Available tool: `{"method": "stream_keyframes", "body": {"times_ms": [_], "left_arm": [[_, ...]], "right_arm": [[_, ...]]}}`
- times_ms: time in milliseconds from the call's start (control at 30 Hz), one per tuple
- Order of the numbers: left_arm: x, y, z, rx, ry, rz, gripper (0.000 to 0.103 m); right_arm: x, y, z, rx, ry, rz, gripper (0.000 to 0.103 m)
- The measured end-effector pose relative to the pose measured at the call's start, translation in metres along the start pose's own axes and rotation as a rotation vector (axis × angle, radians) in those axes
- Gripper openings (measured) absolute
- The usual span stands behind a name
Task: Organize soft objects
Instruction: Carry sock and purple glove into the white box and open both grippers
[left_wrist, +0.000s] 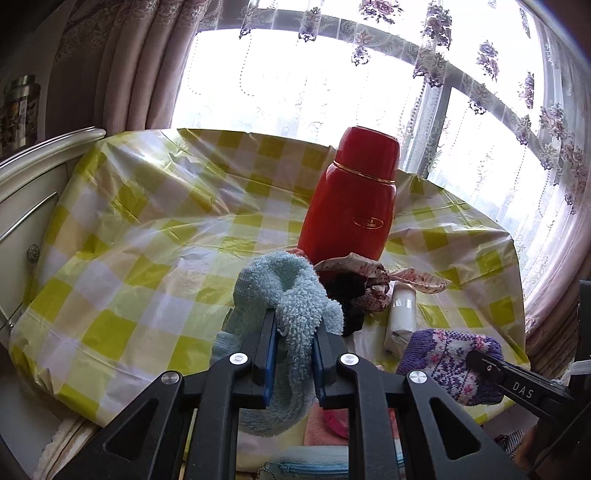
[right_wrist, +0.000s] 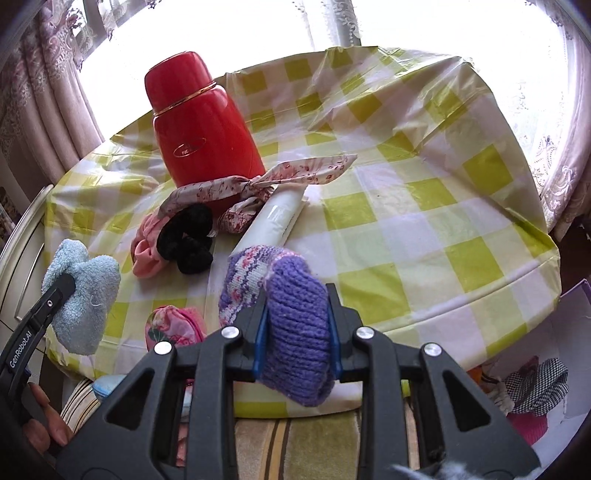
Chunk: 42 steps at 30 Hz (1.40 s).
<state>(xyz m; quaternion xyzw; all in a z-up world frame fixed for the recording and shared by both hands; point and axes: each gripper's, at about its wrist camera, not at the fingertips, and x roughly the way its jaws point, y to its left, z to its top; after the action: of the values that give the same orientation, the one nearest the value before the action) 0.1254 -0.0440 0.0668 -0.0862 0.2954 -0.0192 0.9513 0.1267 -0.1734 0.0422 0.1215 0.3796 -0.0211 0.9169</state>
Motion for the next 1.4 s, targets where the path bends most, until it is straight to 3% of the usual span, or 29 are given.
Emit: {"method": "stream_keyframes", "body": {"times_ms": [333, 1000, 1067, 1167, 1233, 1333, 1400], "left_arm": [[-0.014, -0.063, -0.004, 0.09, -0.01, -0.168, 0.017], [-0.018, -0.202, -0.046, 0.232, 0.244, -0.631, 0.017], [-0.021, -0.216, -0.052, 0.256, 0.283, -0.7, 0.017], [-0.023, -0.238, -0.065, 0.305, 0.368, -0.82, 0.037], [-0.028, -0.246, -0.072, 0.334, 0.385, -0.852, 0.07], [-0.034, -0.25, -0.075, 0.366, 0.382, -0.876, 0.074], [-0.036, -0.249, -0.074, 0.374, 0.376, -0.87, 0.075]], "right_arm": [[-0.038, -0.058, -0.002, 0.101, -0.066, -0.097, 0.031], [-0.089, -0.192, -0.038, 0.366, -0.031, -0.453, 0.031], [-0.094, -0.203, -0.042, 0.407, -0.027, -0.488, 0.035], [-0.102, -0.219, -0.049, 0.479, -0.033, -0.544, 0.042], [-0.106, -0.227, -0.051, 0.508, -0.038, -0.559, 0.047], [-0.107, -0.232, -0.05, 0.512, -0.035, -0.542, 0.059], [-0.109, -0.23, -0.05, 0.511, -0.044, -0.535, 0.06]]}}
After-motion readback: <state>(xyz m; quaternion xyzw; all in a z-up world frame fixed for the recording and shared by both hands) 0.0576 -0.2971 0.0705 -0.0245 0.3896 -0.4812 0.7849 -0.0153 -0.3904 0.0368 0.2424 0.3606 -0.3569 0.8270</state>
